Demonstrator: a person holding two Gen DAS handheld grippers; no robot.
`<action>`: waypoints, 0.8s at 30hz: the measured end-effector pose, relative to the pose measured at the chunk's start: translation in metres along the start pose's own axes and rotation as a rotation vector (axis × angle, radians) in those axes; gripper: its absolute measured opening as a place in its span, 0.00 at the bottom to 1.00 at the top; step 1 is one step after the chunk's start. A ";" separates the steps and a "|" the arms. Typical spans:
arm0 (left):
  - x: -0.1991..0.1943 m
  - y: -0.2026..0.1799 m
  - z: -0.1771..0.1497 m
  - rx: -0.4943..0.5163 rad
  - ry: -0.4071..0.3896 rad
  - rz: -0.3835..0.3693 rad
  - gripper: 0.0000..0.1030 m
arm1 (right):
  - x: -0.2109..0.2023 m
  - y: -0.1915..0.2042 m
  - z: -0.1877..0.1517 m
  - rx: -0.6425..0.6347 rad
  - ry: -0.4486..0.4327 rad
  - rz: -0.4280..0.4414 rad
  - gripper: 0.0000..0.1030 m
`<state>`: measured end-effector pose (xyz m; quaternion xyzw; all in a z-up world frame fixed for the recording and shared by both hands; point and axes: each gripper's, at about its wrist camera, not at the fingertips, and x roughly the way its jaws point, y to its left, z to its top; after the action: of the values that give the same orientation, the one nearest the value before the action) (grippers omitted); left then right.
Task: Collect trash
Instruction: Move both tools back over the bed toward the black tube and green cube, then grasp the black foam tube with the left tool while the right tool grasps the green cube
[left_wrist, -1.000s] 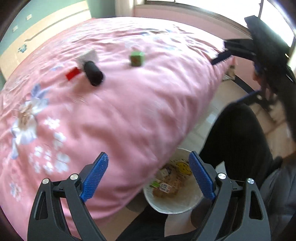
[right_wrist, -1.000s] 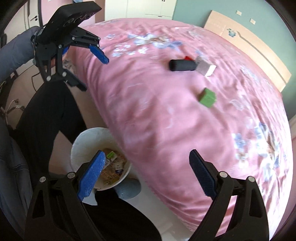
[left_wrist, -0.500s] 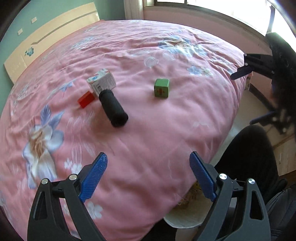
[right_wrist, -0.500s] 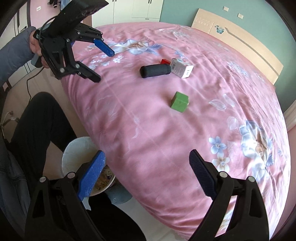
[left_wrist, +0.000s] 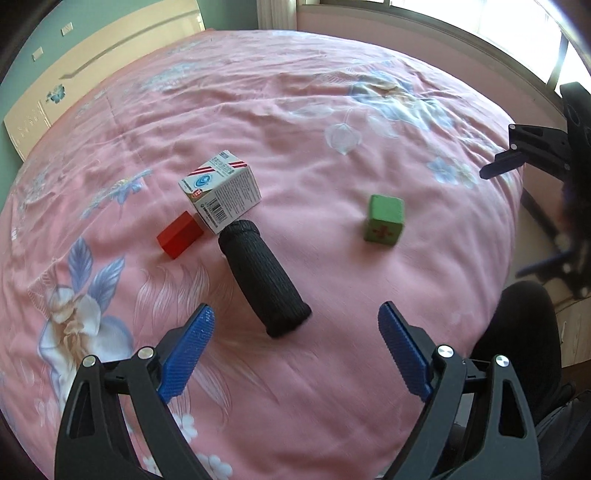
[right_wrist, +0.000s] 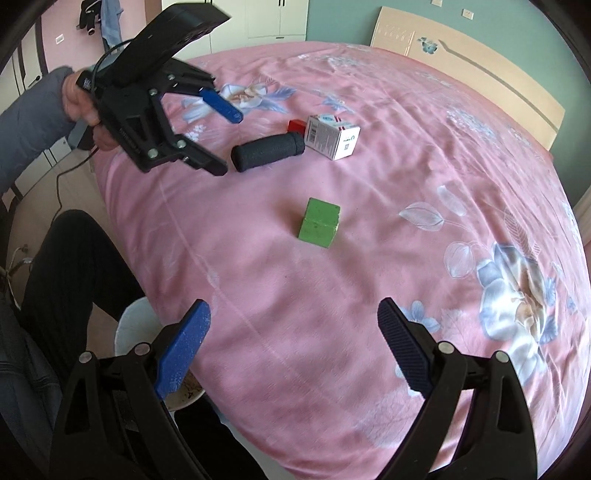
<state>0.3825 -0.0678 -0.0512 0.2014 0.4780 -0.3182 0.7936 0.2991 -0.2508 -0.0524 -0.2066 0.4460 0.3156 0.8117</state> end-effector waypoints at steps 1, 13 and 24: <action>0.002 0.002 0.001 0.000 0.002 0.003 0.89 | 0.004 -0.003 0.002 0.001 0.006 -0.001 0.88; 0.028 0.013 0.016 0.024 0.037 -0.013 0.89 | 0.041 -0.023 0.033 0.027 -0.009 0.057 0.88; 0.041 0.015 0.020 0.038 0.057 -0.042 0.79 | 0.076 -0.025 0.056 0.006 0.014 0.096 0.66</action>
<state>0.4193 -0.0822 -0.0786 0.2155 0.4983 -0.3380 0.7688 0.3801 -0.2092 -0.0870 -0.1846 0.4619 0.3514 0.7931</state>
